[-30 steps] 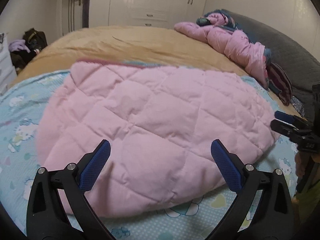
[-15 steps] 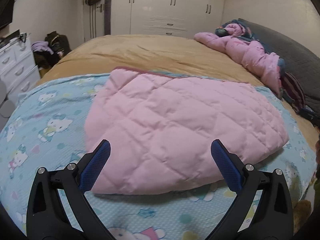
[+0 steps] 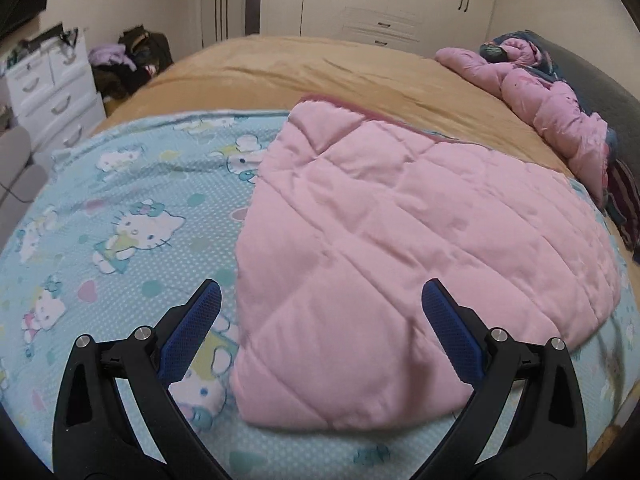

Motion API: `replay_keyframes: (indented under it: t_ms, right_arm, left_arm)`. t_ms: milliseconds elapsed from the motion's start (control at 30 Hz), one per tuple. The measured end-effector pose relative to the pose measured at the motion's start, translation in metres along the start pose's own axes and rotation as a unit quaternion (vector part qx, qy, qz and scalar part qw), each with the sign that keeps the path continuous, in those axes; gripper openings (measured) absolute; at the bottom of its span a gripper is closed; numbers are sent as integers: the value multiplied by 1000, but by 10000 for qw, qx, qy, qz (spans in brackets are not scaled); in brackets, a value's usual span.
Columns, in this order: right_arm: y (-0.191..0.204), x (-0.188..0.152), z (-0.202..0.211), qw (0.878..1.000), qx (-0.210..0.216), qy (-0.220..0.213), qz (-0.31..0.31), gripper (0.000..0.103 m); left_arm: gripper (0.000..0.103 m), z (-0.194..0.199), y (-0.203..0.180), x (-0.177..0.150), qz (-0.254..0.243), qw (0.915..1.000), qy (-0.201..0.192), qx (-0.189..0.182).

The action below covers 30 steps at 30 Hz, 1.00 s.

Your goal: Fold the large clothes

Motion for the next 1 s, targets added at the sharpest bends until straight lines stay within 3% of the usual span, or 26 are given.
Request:
replay_keyframes:
  t_ms: [200,433,567,667,700,733,867,933,1000]
  right_arm:
    - [-15,7,-51,9975,92,661,-250,99]
    - [-16,15,-105,9904,380,1270,-389,99]
    - [-18,14,-131,9773,865,1809,-684,99]
    - [-13,12,-141,9766,976,1836,-547,96]
    - [-10,12,-141,9767,1036,1813,-490,88]
    - [-5,12,-141,9748,1230,1789,-515,72]
    - [-2,13,-135,9754,1403,1499,-803,49]
    - [-2,12,-126,9764,1395,1329,-979,36]
    - [2,14,-114,9801,1337,1121,-947,30]
  left_arm:
    - [94,-42,8,6,393,9971,263,-589]
    - [95,-81,14,1,939,9841,458,-1438]
    - [95,-89,10,2,915,9811,503,-1627]
    - [95,-94,7,2,882,9800,571,-1692]
    - [95,-96,6,2,821,9809,596,-1658]
    - [92,-97,6,4,733,9827,564,-1606]
    - [65,-92,-2,13,547,9836,312,-1689]
    - [56,-86,-4,15,494,9832,204,-1747]
    - [49,-82,-4,20,524,9823,122,-1792]
Point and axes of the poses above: each gripper's, at about its wrist camera, not at the fingertips, and z roughly against the way its jaws point, y to its left, x to its top, the point moved 8 cm from there along -z, roughly the way its jaws point, and after that the axes turned 10 degrees about -z, right-handed, at the moved point
